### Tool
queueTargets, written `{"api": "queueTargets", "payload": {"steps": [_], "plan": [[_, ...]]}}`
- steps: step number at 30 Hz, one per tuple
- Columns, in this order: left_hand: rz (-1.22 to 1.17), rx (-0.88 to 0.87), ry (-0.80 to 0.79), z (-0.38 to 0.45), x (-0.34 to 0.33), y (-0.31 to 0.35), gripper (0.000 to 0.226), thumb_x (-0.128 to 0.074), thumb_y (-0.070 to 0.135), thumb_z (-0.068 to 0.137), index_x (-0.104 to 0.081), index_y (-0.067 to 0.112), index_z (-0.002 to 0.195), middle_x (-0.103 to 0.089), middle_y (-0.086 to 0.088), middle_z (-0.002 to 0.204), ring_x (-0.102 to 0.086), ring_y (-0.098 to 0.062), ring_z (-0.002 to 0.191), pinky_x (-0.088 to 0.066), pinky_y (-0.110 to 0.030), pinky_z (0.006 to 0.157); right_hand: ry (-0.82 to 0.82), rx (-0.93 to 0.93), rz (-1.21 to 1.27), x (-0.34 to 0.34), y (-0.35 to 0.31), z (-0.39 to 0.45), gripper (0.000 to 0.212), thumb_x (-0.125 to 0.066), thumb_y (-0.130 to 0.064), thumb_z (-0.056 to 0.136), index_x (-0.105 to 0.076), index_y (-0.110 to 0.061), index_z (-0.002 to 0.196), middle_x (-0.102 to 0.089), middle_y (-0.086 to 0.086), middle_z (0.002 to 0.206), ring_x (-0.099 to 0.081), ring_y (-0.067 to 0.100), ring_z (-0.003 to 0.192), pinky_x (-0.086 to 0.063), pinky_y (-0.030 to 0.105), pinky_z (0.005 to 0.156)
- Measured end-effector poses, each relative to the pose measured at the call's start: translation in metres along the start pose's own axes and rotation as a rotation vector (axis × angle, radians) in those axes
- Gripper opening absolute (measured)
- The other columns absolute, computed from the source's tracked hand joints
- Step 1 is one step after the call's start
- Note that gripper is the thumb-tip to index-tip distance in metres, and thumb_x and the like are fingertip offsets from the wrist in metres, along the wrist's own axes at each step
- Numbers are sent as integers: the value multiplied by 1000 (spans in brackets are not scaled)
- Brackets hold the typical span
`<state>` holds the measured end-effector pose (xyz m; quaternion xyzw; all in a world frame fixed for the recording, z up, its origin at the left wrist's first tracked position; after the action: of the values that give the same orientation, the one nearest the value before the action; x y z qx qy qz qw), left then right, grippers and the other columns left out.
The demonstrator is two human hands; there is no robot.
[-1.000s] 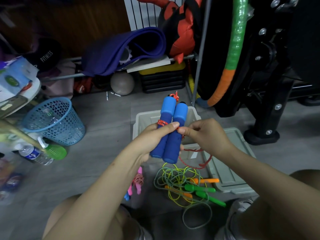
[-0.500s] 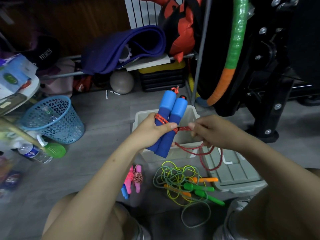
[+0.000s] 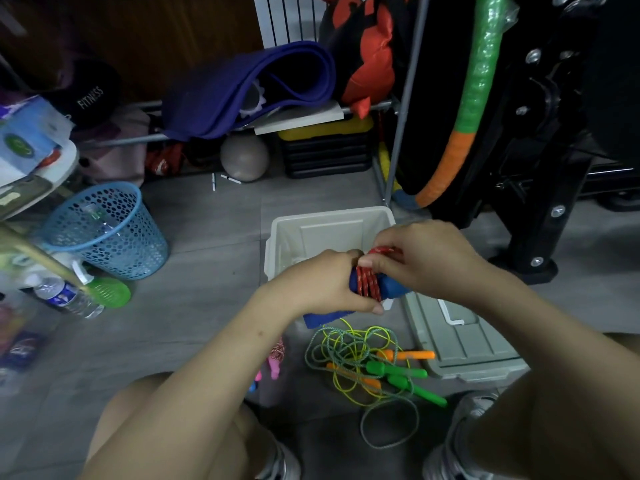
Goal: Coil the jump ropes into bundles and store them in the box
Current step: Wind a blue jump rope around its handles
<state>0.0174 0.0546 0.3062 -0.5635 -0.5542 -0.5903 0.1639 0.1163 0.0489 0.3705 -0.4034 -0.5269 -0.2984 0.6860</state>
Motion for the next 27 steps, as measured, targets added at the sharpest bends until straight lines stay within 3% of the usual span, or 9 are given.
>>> {"api": "queueTargets", "payload": {"steps": [2,6,10,15,17,19,21,24,27], "plan": [[10,-44,-12,-3,0,6,40,-69,59,73,-47,30,89,-50,14,72,-51,-6,68,-39,-25,62,40,-35,-63,8,4,2,33,-55,-62,79,-64,-31,88,-63,-10,84,-57,13,87,-35,28,65],[28,-122,-20,-10,-3,14,33,-66,54,79,-44,30,72,-45,8,59,-44,-7,54,-30,-23,50,-27,-113,158,2,24,5,32,-72,-60,57,-56,-35,67,-61,-11,68,-55,5,69,-43,29,68],[-67,-149,-45,-13,0,10,36,-66,54,77,-47,25,67,-50,3,60,-46,-12,54,-38,-31,54,-225,-48,730,-10,30,5,14,-80,-22,68,-68,-19,75,-67,-9,69,-57,0,61,-43,15,62],[-222,-165,-103,-21,0,8,46,-58,65,64,-54,21,72,-55,0,66,-49,-11,60,-46,-40,64,-376,-115,1004,-23,41,2,13,-78,-31,66,-75,-22,75,-67,8,80,-53,26,78,-40,37,74],[-287,-165,-124,-23,-2,8,45,-58,64,65,-58,21,81,-60,3,73,-56,-13,67,-50,-42,72,-405,-148,1054,-25,42,0,11,-73,-30,72,-76,-21,77,-70,6,81,-59,22,79,-45,31,73],[-361,-178,-125,-25,-2,8,51,-61,60,70,-59,24,107,-67,4,97,-64,-14,90,-50,-43,85,-429,-173,1116,-24,42,-3,18,-66,-30,81,-75,-16,84,-73,7,87,-66,18,83,-50,27,75],[-446,-169,-115,-26,-2,7,69,-63,58,71,-46,29,131,-62,7,120,-59,-12,110,-47,-42,97,-425,-193,1159,-22,42,-5,27,-64,-35,83,-74,-11,90,-72,13,95,-66,23,90,-51,30,80],[-630,-131,-119,-26,-1,4,89,-69,51,75,-15,44,145,-48,25,133,-50,1,123,-41,-32,107,-386,-301,1240,-26,44,-7,50,-65,-57,70,-73,-11,87,-72,13,96,-67,28,92,-54,34,81],[-801,-181,-119,-26,0,8,81,-65,27,87,-11,50,142,-44,26,138,-48,1,124,-41,-21,102,-387,-387,1403,-34,47,-9,81,-79,-73,38,-70,-8,86,-71,13,94,-68,26,88,-56,33,74]]}}
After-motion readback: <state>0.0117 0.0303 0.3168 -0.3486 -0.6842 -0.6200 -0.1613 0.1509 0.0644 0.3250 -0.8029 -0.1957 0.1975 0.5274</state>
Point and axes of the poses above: each hand's wrist, its own z-axis towards the middle knuckle, its own x-axis out of the back of the hand, y = z × x, the point moved 7 cm from there along z, towards the middle knuckle
